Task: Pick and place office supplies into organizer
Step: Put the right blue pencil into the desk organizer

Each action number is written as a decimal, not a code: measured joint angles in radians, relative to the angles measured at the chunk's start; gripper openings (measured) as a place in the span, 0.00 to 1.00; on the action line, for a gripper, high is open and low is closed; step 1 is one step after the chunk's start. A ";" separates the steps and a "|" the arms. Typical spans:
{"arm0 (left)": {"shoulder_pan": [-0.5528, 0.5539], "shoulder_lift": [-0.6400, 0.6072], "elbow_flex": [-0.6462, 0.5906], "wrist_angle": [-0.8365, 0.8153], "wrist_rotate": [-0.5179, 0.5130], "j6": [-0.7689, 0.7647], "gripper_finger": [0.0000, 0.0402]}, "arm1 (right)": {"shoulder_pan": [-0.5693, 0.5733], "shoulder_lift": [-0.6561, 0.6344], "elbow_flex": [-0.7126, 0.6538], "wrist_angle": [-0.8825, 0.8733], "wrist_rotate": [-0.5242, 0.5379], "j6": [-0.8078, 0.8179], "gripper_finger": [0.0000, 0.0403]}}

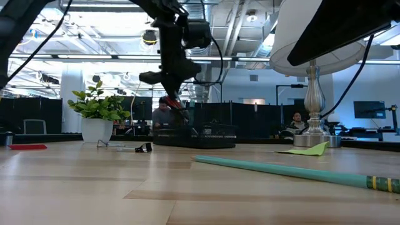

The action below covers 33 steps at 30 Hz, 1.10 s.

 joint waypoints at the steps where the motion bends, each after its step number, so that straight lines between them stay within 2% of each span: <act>1: -0.005 0.016 0.000 0.005 -0.023 0.011 0.03 | 0.000 0.000 0.000 -0.002 0.001 0.000 0.00; 8: -0.039 0.103 0.003 0.006 -0.233 0.012 0.02 | 0.001 0.000 0.000 -0.008 0.003 0.000 0.00; 15: -0.061 0.096 0.034 0.006 -0.177 -0.073 0.10 | 0.001 0.000 0.000 -0.016 0.003 0.000 0.00; 24: -0.095 0.096 0.052 0.007 -0.174 -0.130 0.24 | 0.001 0.000 0.000 -0.015 0.003 0.000 0.00; 29: -0.112 0.095 0.052 -0.005 -0.268 -0.171 0.30 | 0.001 0.000 0.000 -0.016 0.003 0.000 0.00; 33: -0.121 0.095 0.052 -0.084 -0.335 -0.211 0.31 | 0.012 0.000 0.000 -0.016 0.002 0.001 0.00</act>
